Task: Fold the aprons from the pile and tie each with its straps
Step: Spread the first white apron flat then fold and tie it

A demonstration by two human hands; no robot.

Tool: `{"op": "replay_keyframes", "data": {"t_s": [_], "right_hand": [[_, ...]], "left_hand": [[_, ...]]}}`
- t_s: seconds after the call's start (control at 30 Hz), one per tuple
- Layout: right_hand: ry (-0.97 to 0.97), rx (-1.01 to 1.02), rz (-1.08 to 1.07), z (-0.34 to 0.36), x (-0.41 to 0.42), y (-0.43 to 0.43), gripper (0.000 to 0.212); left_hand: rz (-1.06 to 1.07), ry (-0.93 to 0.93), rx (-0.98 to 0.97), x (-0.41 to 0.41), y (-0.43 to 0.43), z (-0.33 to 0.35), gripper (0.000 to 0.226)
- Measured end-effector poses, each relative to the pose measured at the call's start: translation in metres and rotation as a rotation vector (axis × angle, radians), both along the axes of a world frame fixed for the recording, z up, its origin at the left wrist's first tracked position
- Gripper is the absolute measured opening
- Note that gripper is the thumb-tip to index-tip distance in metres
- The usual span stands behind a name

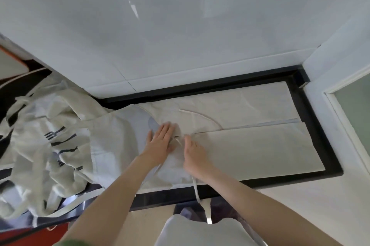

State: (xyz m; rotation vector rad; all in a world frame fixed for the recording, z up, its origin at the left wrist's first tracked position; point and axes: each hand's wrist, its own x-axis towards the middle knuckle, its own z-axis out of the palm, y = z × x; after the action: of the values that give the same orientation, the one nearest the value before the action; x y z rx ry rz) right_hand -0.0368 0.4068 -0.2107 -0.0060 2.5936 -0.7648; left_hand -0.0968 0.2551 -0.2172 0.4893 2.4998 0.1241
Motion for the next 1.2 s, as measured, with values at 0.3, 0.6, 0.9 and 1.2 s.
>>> {"op": "replay_keyframes", "data": {"t_s": [0.3, 0.6, 0.9, 1.2], "right_hand": [[0.147, 0.266, -0.126, -0.002, -0.053, 0.046, 0.043], [0.024, 0.373, -0.406, -0.003, -0.069, 0.081, 0.052], [-0.106, 0.138, -0.338, 0.000, -0.071, 0.103, 0.032], [-0.089, 0.413, 0.120, 0.008, -0.054, 0.129, 0.029]], "left_hand": [[-0.013, -0.010, -0.152, -0.011, 0.010, -0.001, 0.082], [-0.010, -0.081, -0.134, -0.018, 0.009, 0.000, 0.091], [0.003, -0.093, -0.141, -0.019, 0.010, 0.000, 0.096], [0.021, -0.076, -0.133, -0.018, 0.014, 0.004, 0.098]]}}
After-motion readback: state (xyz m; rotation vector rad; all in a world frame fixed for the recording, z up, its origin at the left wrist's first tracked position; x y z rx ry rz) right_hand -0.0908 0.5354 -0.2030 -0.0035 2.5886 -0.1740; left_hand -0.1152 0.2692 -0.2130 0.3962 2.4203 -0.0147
